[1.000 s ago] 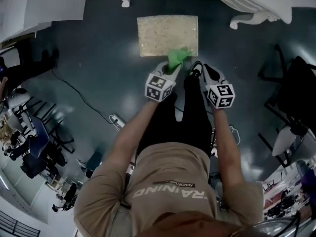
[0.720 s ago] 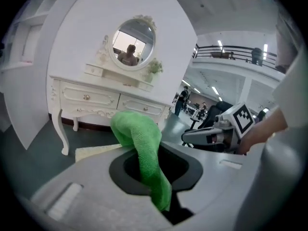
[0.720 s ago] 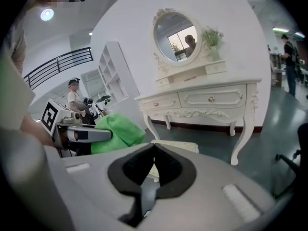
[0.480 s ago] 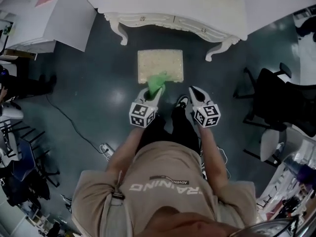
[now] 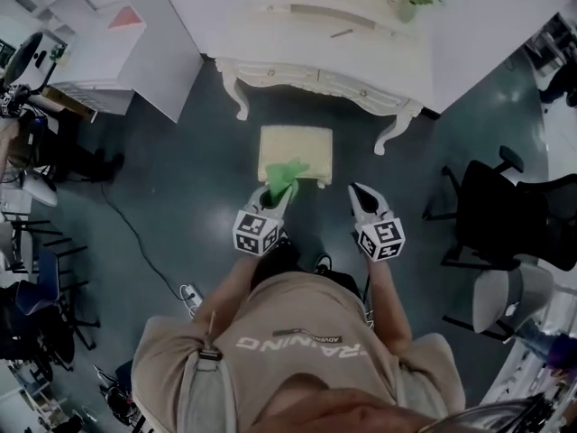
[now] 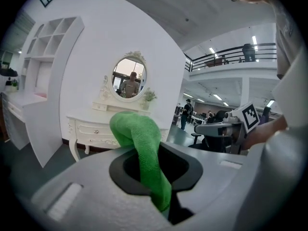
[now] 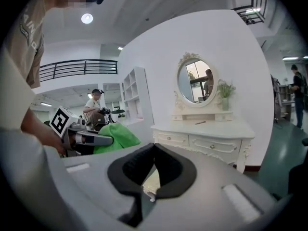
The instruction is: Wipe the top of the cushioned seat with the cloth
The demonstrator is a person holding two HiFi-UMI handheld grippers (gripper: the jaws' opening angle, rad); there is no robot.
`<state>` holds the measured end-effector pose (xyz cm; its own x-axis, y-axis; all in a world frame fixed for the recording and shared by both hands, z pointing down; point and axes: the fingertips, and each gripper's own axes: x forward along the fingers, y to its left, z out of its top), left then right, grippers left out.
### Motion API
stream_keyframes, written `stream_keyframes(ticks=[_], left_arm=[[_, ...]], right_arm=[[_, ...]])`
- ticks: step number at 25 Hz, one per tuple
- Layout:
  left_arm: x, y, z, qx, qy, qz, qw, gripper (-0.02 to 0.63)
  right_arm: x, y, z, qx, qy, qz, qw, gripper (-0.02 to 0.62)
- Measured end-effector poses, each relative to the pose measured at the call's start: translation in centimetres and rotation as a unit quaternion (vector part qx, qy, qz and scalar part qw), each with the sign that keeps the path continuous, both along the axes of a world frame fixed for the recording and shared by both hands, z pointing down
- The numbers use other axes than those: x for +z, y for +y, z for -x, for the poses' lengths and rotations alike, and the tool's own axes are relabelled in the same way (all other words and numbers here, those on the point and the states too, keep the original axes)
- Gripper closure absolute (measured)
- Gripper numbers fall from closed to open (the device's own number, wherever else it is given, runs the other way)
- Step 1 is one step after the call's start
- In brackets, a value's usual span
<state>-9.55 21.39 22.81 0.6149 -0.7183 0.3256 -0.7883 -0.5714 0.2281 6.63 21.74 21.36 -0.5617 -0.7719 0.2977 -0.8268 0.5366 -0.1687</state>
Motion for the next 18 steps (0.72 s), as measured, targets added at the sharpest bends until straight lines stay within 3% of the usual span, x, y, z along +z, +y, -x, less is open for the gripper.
stream_keyframes(ticks=[5,11,18], left_arm=[[-3.0,5.0,-3.8,-0.012,-0.018,-0.029,0.9993,0.560],[-4.7,8.2,-6.7,-0.033,-0.045,-0.050,0.9972,0.560],[-6.6,10.6,-6.8,-0.051,-0.044,-0.060,0.9960,0.560]], right_arm=[[-0.7,3.4,-3.2,-0.025,-0.011,-0.008,1.000,0.594],[-1.1,6.0,-6.9,-0.022,-0.049,-0.019,0.998,0.594],[-2.7,7.2,-6.3,-0.038,-0.061,-0.042,0.996,0.594]])
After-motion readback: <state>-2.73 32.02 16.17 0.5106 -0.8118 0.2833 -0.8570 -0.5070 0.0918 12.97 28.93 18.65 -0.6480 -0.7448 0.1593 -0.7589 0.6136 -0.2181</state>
